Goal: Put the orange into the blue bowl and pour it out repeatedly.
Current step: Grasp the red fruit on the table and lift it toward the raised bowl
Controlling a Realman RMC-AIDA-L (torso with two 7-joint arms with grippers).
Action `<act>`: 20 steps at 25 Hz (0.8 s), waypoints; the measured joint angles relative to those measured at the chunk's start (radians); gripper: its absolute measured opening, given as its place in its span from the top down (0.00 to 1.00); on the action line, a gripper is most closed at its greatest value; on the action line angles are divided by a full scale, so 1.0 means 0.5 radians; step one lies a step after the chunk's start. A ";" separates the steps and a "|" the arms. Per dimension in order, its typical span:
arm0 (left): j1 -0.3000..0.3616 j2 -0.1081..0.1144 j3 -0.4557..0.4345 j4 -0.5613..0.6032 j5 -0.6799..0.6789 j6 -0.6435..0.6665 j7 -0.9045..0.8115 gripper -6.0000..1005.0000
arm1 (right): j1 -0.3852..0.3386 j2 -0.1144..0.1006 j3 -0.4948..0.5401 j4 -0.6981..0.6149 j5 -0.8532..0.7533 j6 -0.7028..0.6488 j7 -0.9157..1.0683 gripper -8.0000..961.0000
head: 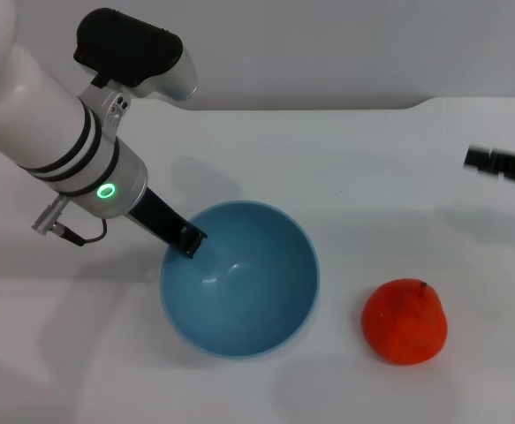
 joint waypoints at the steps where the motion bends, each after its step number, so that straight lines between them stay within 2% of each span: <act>1: 0.000 0.000 -0.002 0.000 0.001 -0.002 0.001 1.00 | 0.083 -0.007 -0.007 -0.236 -0.401 -0.135 0.280 0.54; 2: 0.001 0.000 -0.006 0.000 0.001 -0.007 0.003 1.00 | 0.083 -0.007 -0.007 -0.236 -0.401 -0.135 0.280 0.54; 4: 0.002 0.000 -0.011 0.000 0.002 -0.008 0.004 1.00 | 0.160 -0.002 -0.009 -0.381 -0.672 -0.258 0.393 0.54; 7: 0.005 0.002 -0.032 -0.004 0.002 -0.010 0.005 1.00 | 0.288 0.032 -0.026 -0.576 -0.976 -0.442 0.464 0.55; 10: 0.006 0.004 -0.047 -0.005 0.003 -0.010 0.005 1.00 | 0.389 0.059 -0.155 -0.731 -1.182 -0.568 0.567 0.55; 17: 0.002 0.003 -0.040 0.028 0.003 -0.014 0.007 1.00 | 0.537 0.065 -0.669 -0.692 -1.366 -0.593 0.784 0.55; 20: 0.001 0.000 -0.031 0.055 0.002 -0.016 0.007 1.00 | 0.548 0.070 -0.728 -0.654 -1.362 -0.580 0.797 0.55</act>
